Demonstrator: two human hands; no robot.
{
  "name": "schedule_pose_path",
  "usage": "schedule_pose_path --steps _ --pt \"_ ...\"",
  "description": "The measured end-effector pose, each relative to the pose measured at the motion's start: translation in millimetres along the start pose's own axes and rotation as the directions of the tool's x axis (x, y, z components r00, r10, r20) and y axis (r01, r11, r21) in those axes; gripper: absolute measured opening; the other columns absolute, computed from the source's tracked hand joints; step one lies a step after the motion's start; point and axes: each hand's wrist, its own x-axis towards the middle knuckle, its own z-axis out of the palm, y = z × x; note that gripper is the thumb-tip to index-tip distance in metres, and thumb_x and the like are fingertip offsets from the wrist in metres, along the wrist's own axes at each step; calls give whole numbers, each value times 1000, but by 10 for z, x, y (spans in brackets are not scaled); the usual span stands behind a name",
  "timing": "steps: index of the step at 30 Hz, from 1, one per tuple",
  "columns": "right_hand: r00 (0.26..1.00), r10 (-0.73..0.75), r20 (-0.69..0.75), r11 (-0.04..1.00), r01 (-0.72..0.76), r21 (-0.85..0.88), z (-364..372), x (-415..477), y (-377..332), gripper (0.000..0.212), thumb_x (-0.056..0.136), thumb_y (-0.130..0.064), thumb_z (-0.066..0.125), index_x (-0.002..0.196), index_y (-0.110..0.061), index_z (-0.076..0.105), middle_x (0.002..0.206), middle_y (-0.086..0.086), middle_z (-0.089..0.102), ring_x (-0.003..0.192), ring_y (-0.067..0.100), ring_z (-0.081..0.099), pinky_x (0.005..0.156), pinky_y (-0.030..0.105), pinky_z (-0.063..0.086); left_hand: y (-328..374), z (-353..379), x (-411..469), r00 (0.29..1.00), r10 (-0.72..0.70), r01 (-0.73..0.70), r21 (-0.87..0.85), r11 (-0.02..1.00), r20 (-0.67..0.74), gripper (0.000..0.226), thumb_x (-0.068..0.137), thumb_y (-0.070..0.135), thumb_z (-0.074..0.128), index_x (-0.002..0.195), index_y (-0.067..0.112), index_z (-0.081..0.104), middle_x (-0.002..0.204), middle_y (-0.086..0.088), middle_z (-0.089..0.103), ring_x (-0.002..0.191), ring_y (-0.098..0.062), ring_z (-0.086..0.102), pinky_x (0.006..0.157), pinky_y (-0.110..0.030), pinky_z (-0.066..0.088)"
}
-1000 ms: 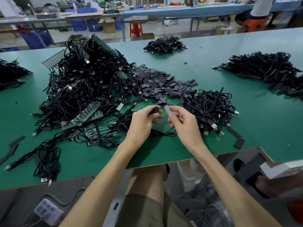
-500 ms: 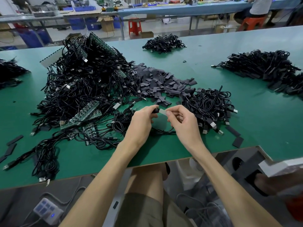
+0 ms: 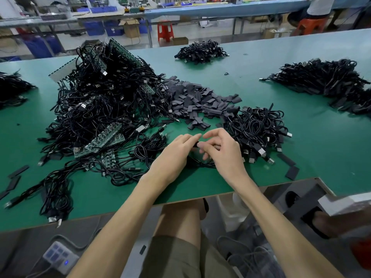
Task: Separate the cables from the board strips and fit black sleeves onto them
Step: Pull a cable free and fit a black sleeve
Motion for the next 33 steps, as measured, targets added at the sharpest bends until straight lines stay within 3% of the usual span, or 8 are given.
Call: schedule_pose_path --steps 3,8,12,14,22,26,30,33 --pt "999 11 -39 1000 -10 27 -14 0 -5 12 92 -17 77 90 -13 66 73 1 74 59 18 69 61 23 55 -6 22 4 999 2 -3 -28 1000 -48 71 89 -19 50 153 10 40 129 -8 56 120 -25 56 101 -39 51" --pt "997 34 -72 999 -32 23 -25 5 -1 9 93 -21 77 89 -18 69 76 0 75 63 15 70 65 21 55 77 -33 -37 985 -63 37 -163 986 -159 33 101 7 58 131 18 50 122 -1 58 101 9 55 84 -2 40" --pt "996 49 -68 998 -51 -22 -20 16 17 10 92 -23 77 87 -17 71 71 -1 73 60 13 69 63 21 54 100 -64 -34 975 -6 -11 -78 997 -221 27 98 15 66 125 9 63 112 -3 62 92 -18 62 81 -30 51" --pt "996 58 -61 998 -60 -26 -25 19 23 11 92 -23 77 86 -17 71 70 -1 73 58 13 67 61 20 52 129 -91 -44 978 -8 -10 -87 996 -209 28 98 16 65 125 11 65 110 -2 62 89 -20 63 78 -38 54" --pt "996 76 -39 995 -78 -57 -27 31 37 13 93 -23 76 81 -18 71 67 -3 72 53 11 64 58 21 50 101 -75 -76 980 41 -53 -61 997 -192 28 94 3 68 118 15 67 101 2 54 84 1 58 70 -35 58" --pt "997 69 -21 995 -70 -68 -19 34 42 15 92 -23 77 78 -19 71 65 -3 72 51 11 63 58 20 50 64 -39 -77 985 61 -76 -89 993 -164 34 93 1 67 122 18 63 104 3 53 91 -7 67 76 -35 59" --pt "998 57 -23 998 -58 -37 -14 32 47 16 90 -24 78 79 -18 70 65 -3 73 51 12 64 57 20 49 87 -49 -72 987 16 -46 -188 981 -158 29 97 29 52 120 19 67 99 13 50 92 9 61 80 -19 52" --pt "999 48 -12 999 -48 -11 -17 25 51 15 91 -25 77 80 -18 70 68 -2 74 52 14 65 56 18 47 98 -67 -58 978 8 -52 -204 978 -210 23 95 9 64 116 12 73 97 4 59 77 6 57 72 -24 52"
